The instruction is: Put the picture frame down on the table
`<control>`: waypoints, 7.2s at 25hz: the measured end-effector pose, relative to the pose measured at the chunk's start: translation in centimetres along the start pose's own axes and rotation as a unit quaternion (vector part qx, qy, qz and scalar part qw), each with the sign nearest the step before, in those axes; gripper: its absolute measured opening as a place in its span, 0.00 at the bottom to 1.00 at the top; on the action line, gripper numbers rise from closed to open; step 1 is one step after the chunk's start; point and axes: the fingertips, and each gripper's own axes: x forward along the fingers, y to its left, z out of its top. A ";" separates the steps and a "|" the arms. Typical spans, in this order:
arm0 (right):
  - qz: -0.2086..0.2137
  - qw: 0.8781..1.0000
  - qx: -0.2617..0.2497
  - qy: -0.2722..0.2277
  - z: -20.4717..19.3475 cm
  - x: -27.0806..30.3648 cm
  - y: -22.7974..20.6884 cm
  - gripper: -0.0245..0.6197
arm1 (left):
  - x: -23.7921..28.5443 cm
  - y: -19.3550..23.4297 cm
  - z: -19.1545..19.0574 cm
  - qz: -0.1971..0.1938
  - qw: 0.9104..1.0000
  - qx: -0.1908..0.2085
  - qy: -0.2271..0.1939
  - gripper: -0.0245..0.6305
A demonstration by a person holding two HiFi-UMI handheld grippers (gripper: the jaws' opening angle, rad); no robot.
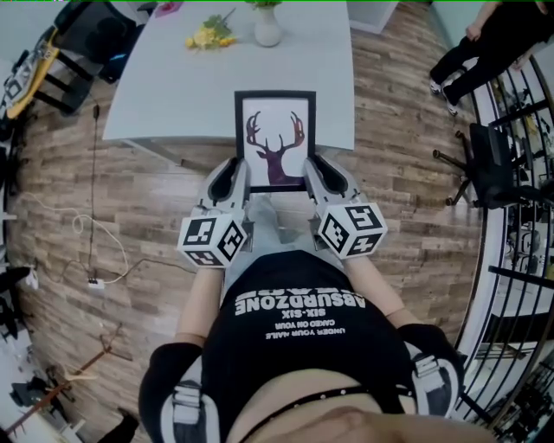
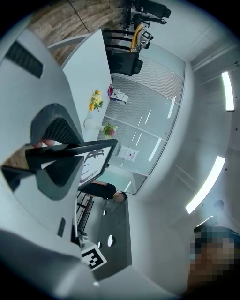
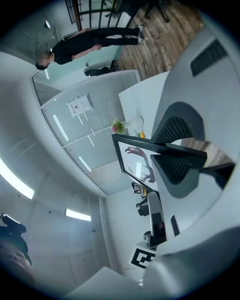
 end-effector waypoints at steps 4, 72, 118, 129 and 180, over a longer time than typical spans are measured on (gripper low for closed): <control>-0.006 1.000 -0.004 0.001 0.9 2.4 -0.3 0.18 | 2.0 1.6 0.8 -0.004 1.000 -0.006 0.001 0.17; -0.117 0.987 0.052 0.097 2.2 31.0 -11.8 0.18 | 30.4 19.8 0.5 -0.087 0.975 -0.015 0.204 0.17; -0.151 0.967 0.081 0.189 -4.1 36.0 -16.6 0.18 | 35.4 23.3 -6.5 -0.079 0.945 -0.008 0.317 0.17; -0.154 0.960 0.098 0.213 -6.4 37.0 -17.8 0.18 | 36.3 24.4 -9.0 -0.074 0.935 -0.004 0.348 0.17; -0.154 0.943 0.084 0.281 -12.4 38.2 -20.2 0.18 | 37.0 25.2 -15.0 -0.048 0.909 0.075 0.406 0.17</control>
